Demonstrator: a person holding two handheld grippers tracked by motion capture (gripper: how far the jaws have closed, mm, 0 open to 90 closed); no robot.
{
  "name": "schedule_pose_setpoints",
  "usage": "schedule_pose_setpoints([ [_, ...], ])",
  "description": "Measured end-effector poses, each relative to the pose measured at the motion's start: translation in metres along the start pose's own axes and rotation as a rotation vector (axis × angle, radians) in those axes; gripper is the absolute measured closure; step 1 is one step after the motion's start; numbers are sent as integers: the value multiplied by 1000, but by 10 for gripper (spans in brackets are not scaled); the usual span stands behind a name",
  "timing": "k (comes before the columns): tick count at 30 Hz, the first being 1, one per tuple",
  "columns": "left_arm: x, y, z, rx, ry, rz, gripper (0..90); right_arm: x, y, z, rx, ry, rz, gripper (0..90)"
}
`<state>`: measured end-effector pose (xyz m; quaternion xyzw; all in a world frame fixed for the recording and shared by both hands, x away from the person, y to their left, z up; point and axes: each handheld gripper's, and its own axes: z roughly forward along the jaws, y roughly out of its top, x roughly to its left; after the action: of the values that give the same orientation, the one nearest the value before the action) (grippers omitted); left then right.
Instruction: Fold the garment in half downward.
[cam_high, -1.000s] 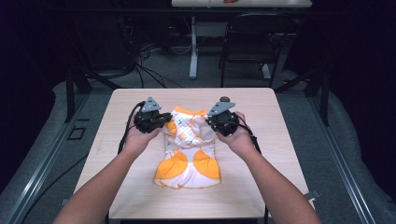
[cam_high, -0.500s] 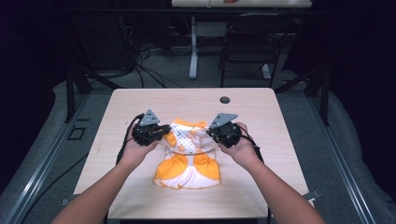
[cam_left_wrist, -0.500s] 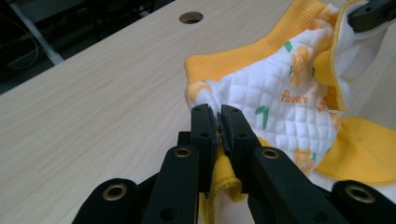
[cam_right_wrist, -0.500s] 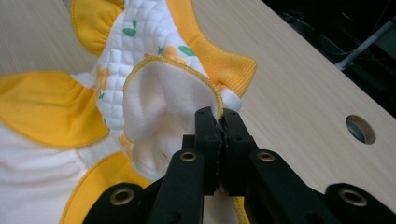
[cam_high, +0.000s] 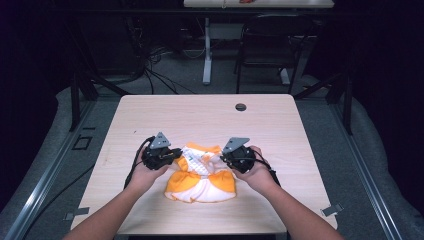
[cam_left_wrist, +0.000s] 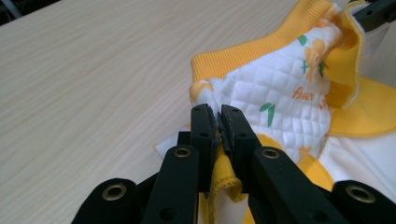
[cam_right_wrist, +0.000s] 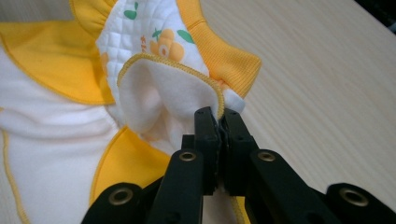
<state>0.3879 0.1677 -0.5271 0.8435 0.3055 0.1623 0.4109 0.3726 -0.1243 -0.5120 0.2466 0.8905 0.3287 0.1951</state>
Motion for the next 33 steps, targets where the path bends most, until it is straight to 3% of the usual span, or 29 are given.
schedule_pose_setpoints([
  [10,-12,-19,3,21,-58,-10,826,9,-19,5,-3,43,47,837],
  [21,-18,-29,-6,18,-105,-49,741,16,-30,-6,-42,113,137,667],
  [33,-33,-33,-25,2,-176,-41,746,29,-41,-20,-67,139,142,629],
])
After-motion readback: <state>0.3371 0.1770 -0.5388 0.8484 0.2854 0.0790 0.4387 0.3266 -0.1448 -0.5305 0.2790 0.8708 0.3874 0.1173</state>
